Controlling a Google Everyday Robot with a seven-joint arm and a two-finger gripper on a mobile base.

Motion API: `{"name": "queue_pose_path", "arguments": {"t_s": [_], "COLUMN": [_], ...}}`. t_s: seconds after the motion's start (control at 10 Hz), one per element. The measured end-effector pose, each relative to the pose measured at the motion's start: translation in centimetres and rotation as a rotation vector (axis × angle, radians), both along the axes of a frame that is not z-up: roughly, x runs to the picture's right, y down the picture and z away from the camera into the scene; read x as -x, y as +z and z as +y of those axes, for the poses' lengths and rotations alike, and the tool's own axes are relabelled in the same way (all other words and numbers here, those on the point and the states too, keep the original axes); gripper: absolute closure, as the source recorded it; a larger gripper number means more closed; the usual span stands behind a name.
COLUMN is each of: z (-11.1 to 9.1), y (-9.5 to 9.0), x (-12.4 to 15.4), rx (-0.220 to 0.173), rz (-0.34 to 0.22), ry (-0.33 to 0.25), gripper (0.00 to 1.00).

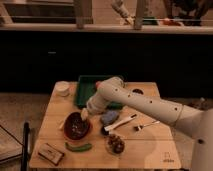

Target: Stack bowls on top of each other

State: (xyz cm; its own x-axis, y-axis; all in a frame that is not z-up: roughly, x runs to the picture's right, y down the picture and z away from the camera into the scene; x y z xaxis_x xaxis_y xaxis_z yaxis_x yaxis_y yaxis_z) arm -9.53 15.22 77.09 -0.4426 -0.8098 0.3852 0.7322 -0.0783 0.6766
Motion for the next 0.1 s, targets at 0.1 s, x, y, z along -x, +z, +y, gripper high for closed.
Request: {"name": "queue_pose_path", "arguments": {"t_s": [0.1], "z": [0.13], "y": [-0.02], "x": [0.09], "rx": [0.001], "rz": [-0.001], "ry": [-0.006], "gripper": [0.20]}}
